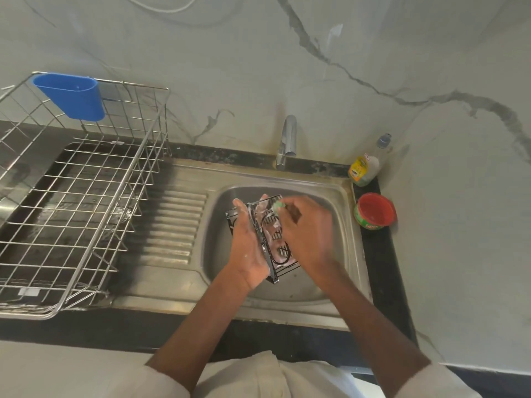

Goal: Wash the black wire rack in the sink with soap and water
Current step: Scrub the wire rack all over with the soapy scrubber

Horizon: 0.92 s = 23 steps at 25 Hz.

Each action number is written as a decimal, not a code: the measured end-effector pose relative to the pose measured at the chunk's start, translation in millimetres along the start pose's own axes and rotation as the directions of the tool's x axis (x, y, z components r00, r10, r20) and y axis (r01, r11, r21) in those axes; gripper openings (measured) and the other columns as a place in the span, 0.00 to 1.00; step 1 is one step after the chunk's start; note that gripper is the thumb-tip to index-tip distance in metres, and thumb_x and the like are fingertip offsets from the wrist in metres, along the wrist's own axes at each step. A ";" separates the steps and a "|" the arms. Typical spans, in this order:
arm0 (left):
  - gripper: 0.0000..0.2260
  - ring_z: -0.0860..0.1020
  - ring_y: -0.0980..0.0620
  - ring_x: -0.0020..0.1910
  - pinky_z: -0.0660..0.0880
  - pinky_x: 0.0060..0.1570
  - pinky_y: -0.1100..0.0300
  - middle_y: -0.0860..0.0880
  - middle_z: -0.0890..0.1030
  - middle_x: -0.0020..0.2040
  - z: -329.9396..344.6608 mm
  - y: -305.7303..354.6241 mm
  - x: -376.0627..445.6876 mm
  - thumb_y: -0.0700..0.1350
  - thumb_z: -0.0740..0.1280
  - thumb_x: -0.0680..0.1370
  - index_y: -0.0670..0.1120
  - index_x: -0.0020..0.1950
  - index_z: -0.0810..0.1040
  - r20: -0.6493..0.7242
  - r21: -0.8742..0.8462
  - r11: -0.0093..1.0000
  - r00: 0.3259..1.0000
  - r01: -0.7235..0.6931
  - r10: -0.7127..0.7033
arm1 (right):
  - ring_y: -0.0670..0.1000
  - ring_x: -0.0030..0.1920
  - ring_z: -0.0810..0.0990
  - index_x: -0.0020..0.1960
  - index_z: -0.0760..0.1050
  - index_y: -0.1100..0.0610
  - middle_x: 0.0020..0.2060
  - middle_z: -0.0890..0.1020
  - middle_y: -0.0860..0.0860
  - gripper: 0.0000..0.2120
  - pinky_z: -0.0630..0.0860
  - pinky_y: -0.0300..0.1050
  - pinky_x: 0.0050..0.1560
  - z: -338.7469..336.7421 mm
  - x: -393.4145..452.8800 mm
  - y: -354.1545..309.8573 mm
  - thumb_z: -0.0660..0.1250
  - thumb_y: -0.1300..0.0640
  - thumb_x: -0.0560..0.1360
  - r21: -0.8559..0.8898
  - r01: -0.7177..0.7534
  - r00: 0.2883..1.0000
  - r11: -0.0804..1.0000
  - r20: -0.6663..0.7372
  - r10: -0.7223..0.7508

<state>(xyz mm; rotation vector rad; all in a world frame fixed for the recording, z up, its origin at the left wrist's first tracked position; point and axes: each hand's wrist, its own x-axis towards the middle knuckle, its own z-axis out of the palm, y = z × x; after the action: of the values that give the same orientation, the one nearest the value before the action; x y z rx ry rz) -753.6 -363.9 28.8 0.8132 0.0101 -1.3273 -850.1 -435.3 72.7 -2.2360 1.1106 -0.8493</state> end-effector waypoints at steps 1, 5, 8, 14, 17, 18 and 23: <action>0.38 0.87 0.46 0.51 0.85 0.48 0.53 0.44 0.88 0.54 1.8 -1.3 -0.1 0.75 0.48 0.81 0.50 0.58 0.88 0.008 -0.011 1.000 1.000 0.015 -0.015 | 0.37 0.34 0.73 0.48 0.85 0.56 0.37 0.79 0.42 0.05 0.69 0.27 0.38 3.6 5.2 -8.8 0.72 0.64 0.77 0.013 0.015 1.000 1.000 -0.001 -0.015; 0.47 0.85 0.41 0.53 0.81 0.57 0.47 0.40 0.85 0.58 -8.0 8.8 3.2 0.80 0.49 0.78 0.41 0.72 0.78 0.038 -0.097 0.994 0.998 0.048 -0.044 | 0.44 0.36 0.73 0.47 0.84 0.57 0.38 0.80 0.44 0.05 0.71 0.38 0.38 -2.3 -32.4 1.7 0.72 0.64 0.76 -0.071 0.161 0.982 0.984 0.107 -0.153; 0.45 0.86 0.39 0.58 0.83 0.58 0.42 0.40 0.85 0.63 -4.6 4.4 -1.2 0.79 0.48 0.78 0.46 0.69 0.83 0.027 -0.027 0.997 0.997 0.066 -0.066 | 0.40 0.34 0.75 0.48 0.85 0.54 0.36 0.79 0.43 0.05 0.72 0.33 0.37 -2.9 -11.3 11.2 0.72 0.62 0.77 -0.071 0.011 0.998 0.997 0.067 -0.007; 0.39 0.87 0.42 0.52 0.84 0.56 0.44 0.43 0.86 0.58 -11.1 11.5 -1.8 0.75 0.51 0.82 0.46 0.63 0.86 0.014 -0.055 0.997 0.999 0.050 -0.049 | 0.39 0.34 0.67 0.47 0.84 0.57 0.37 0.72 0.40 0.06 0.64 0.24 0.37 3.0 -20.0 -3.0 0.73 0.66 0.75 -0.081 0.115 0.990 0.990 0.089 -0.108; 0.39 0.85 0.39 0.52 0.83 0.53 0.44 0.41 0.83 0.63 -17.5 12.2 -0.8 0.76 0.50 0.81 0.48 0.70 0.81 0.042 -0.023 0.999 0.998 0.048 -0.047 | 0.40 0.34 0.68 0.46 0.83 0.56 0.36 0.71 0.37 0.06 0.64 0.23 0.38 -9.0 -62.5 0.9 0.74 0.67 0.74 -0.082 0.105 0.987 0.991 0.134 -0.094; 0.39 0.86 0.39 0.53 0.84 0.53 0.44 0.42 0.84 0.64 -16.0 11.5 -2.3 0.76 0.50 0.81 0.48 0.70 0.81 0.047 -0.008 0.998 0.997 0.058 -0.058 | 0.39 0.33 0.70 0.46 0.84 0.56 0.36 0.71 0.36 0.06 0.65 0.24 0.38 -6.2 -54.1 1.3 0.73 0.67 0.75 -0.057 0.075 0.992 0.996 0.104 -0.069; 0.38 0.80 0.38 0.67 0.80 0.62 0.37 0.41 0.80 0.68 -15.6 7.2 -7.7 0.75 0.53 0.82 0.47 0.76 0.76 0.063 0.000 0.998 0.996 0.067 -0.067 | 0.45 0.35 0.73 0.46 0.84 0.58 0.35 0.77 0.43 0.04 0.70 0.34 0.37 13.6 -3.6 -24.1 0.72 0.65 0.76 0.004 0.099 0.995 0.995 0.026 -0.099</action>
<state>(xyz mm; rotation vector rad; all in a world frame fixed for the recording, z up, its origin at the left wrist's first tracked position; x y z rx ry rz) -742.9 -349.1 24.5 0.7747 -0.0109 -1.4150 -829.7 -417.1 78.4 -2.3096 0.9932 -0.8584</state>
